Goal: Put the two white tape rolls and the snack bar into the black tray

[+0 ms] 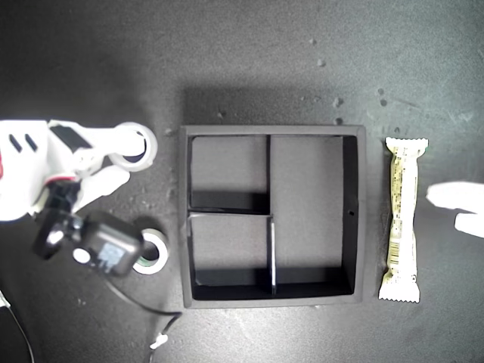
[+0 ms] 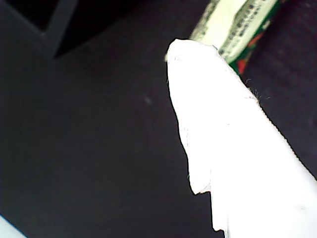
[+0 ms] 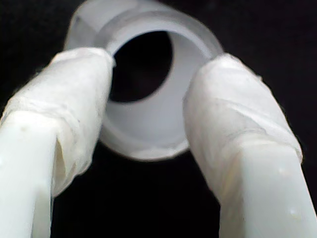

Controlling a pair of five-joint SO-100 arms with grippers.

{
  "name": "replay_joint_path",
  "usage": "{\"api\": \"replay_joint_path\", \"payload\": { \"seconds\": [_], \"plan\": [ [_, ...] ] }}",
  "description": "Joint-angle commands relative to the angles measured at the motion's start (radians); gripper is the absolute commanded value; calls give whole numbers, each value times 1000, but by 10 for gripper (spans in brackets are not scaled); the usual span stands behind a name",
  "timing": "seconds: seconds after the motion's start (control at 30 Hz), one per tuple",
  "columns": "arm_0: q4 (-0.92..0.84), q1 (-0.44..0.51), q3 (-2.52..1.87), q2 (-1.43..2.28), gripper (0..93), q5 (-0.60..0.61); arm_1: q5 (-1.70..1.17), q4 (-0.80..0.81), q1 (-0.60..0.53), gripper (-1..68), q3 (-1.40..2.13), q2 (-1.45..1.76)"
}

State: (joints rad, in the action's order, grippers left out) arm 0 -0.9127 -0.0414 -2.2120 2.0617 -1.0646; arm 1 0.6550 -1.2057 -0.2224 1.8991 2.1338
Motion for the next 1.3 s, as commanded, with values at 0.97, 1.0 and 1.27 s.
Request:
{"api": "replay_joint_path", "payload": {
  "seconds": [0.97, 1.0, 1.27],
  "plan": [
    [-84, -60, 247, -95, 1, -2, -144, 374, -20, 290, 262, -255],
    [-104, -52, 272, -60, 1, 6, -144, 385, -28, 286, 250, -282],
    [-127, 17, 428, -17, 1, 26, -118, 426, -74, 235, 123, -537]
  ]
}}
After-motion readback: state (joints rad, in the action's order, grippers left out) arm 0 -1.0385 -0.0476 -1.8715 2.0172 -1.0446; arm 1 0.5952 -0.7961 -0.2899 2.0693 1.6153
